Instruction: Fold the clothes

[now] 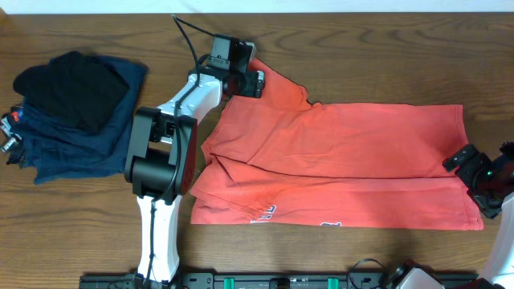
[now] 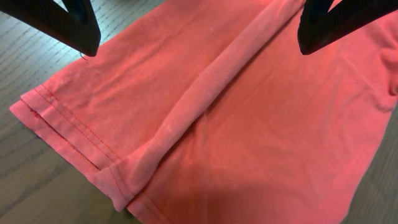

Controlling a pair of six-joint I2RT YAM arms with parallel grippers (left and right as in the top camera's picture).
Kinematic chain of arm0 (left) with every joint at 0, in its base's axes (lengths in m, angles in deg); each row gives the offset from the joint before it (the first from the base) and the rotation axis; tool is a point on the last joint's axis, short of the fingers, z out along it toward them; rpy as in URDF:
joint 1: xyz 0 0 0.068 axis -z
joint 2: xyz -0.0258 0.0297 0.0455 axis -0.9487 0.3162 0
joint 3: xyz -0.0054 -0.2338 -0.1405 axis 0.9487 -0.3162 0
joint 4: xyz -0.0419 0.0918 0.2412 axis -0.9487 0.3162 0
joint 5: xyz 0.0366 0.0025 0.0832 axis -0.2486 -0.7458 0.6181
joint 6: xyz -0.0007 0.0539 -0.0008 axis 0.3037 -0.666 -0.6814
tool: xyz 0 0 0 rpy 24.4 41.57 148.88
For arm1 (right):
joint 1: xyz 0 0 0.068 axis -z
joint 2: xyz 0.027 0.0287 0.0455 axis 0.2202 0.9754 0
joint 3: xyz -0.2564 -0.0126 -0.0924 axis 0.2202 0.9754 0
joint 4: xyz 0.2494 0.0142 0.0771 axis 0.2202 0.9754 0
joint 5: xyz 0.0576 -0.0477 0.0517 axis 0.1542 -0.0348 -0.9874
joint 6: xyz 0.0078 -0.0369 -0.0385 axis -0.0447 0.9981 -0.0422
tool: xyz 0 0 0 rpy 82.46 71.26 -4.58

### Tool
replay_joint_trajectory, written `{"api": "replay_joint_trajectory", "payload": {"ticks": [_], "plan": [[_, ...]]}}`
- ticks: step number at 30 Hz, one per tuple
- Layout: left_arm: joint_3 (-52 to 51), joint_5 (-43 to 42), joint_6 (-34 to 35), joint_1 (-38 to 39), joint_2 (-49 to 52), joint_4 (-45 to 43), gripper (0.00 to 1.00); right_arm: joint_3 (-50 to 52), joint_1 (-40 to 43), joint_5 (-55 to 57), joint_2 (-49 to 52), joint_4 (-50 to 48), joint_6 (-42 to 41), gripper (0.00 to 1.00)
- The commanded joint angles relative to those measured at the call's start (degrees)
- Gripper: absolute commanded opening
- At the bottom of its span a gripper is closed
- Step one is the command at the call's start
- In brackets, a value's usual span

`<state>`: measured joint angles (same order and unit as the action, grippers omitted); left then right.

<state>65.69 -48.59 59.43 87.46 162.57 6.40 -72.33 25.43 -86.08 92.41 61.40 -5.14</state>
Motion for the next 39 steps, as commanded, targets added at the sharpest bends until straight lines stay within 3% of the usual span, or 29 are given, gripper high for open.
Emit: {"api": "replay_joint_trajectory", "payload": {"ticks": [1, 2, 3, 5, 8, 12, 17, 29, 39], "plan": [[0.3, 0.2, -0.3, 0.9, 2.1, 1.1, 0.37, -0.8, -0.4, -0.7, -0.4, -0.4, 0.9, 0.99], [0.3, 0.1, -0.3, 0.9, 1.9, 1.1, 0.20, -0.8, -0.4, -0.7, -0.4, -0.5, 0.9, 0.98], [0.3, 0.1, -0.3, 0.9, 1.5, 1.1, 0.12, -0.8, -0.4, -0.7, -0.4, -0.7, 0.9, 0.97], [0.3, 0.1, -0.3, 0.8, 0.6, 1.6, 0.06, -0.8, -0.4, -0.7, -0.4, -1.2, 0.9, 0.95], [0.3, 0.1, 0.7, 0.3, -1.6, 2.7, 0.06, -0.8, -0.4, -0.7, -0.4, -2.8, 0.9, 0.89], [0.3, 0.1, 6.8, -1.0, -6.2, 5.1, 0.06, -0.8, -0.6, -0.6, 0.4, -6.1, 0.9, 0.79], [0.3, 0.1, 11.6, -1.7, -11.8, 11.9, 0.06, -2.0, -1.9, -0.3, 5.2, -10.6, 2.2, 0.75], [0.2, 0.1, 11.6, -1.7, -14.4, 22.6, 0.06, -21.5, -9.9, 5.8, 33.9, -17.7, 3.6, 0.89], [0.2, 0.0, 11.6, -1.7, -14.4, 24.0, 0.06, -24.0, -10.3, 8.7, 43.6, -30.3, -0.4, 0.89]]}}
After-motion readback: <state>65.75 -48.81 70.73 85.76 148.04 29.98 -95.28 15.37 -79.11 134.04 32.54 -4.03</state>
